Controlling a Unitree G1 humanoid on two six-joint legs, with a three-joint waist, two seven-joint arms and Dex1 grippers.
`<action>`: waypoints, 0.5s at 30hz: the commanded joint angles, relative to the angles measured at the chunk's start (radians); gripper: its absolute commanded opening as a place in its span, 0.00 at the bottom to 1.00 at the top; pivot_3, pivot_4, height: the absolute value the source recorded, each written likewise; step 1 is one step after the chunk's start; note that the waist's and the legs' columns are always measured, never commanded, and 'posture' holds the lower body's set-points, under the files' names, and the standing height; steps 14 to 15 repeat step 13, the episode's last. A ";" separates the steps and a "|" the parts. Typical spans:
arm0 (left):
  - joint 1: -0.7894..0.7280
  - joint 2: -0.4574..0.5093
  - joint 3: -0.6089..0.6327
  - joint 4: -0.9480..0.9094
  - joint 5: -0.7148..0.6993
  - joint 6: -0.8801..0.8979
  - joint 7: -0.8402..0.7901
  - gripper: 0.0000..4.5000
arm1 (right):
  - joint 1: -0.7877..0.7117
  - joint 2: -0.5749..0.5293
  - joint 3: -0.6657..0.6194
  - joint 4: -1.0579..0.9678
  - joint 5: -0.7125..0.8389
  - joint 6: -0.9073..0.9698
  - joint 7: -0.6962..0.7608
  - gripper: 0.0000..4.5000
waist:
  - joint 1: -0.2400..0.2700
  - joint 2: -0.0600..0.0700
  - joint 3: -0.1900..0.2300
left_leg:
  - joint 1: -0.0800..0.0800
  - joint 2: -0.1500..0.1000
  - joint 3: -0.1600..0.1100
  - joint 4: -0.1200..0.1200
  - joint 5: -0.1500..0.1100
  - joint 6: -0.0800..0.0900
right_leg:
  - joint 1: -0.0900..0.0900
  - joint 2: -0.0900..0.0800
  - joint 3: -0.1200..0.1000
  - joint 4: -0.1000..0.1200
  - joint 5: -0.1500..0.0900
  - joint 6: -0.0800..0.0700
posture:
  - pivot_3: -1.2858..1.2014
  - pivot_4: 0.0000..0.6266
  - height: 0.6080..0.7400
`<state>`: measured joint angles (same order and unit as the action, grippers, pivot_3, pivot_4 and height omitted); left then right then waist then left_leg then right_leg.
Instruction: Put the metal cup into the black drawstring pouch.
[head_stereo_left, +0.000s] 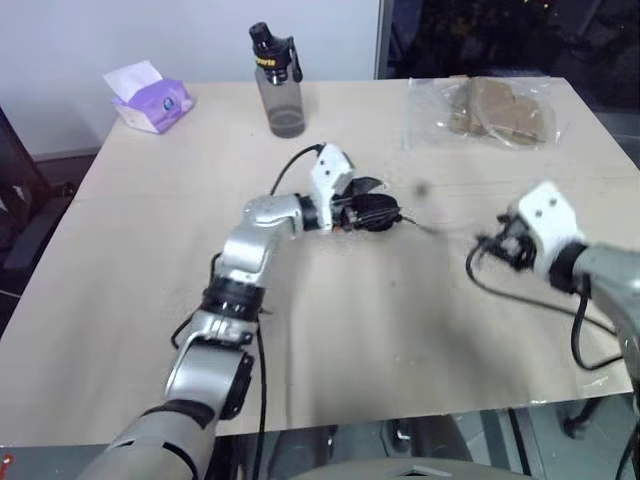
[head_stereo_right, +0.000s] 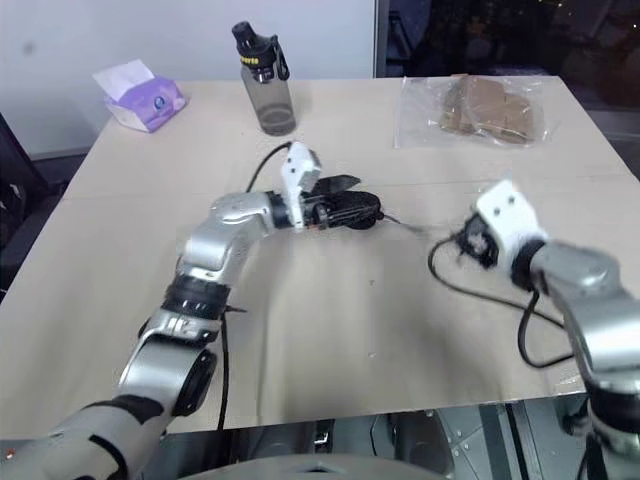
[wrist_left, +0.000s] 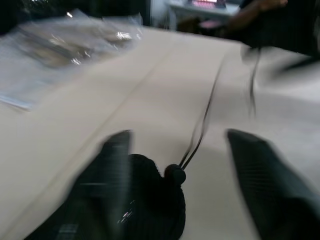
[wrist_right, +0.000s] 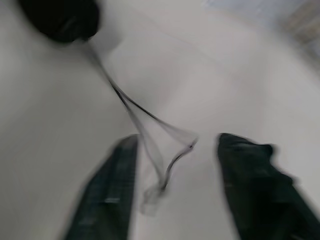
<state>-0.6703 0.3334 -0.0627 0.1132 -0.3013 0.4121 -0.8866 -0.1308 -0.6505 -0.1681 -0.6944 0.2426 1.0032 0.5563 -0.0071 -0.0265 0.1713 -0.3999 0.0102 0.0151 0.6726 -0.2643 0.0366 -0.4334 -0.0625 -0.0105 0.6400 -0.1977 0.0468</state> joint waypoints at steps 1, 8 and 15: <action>0.127 0.060 0.102 -0.222 -0.060 0.077 0.068 0.90 | 0.163 0.067 -0.131 -0.154 0.047 -0.115 0.005 0.99 | -0.004 0.000 0.000 | 0.001 0.000 0.000 0.000 0.000 0.000 | 0.000 0.000 0.000 0.000 0.000 0.000 | 0.52 0.24 1.00; 0.504 0.204 0.264 -0.520 -0.177 0.211 0.088 0.90 | 0.479 0.136 -0.265 -0.210 0.110 -0.334 0.083 1.00 | -0.004 0.000 0.000 | 0.007 0.001 0.002 0.001 0.000 0.000 | 0.005 0.000 0.002 0.001 -0.002 -0.001 | 0.52 0.24 1.00; 0.666 0.265 0.365 -0.586 -0.237 0.236 0.095 0.90 | 0.553 0.128 -0.351 -0.176 0.179 -0.406 0.137 1.00 | -0.003 0.000 -0.001 | 0.010 0.001 0.003 0.001 0.000 0.000 | 0.007 0.000 0.002 0.001 -0.005 0.000 | 0.52 0.24 1.00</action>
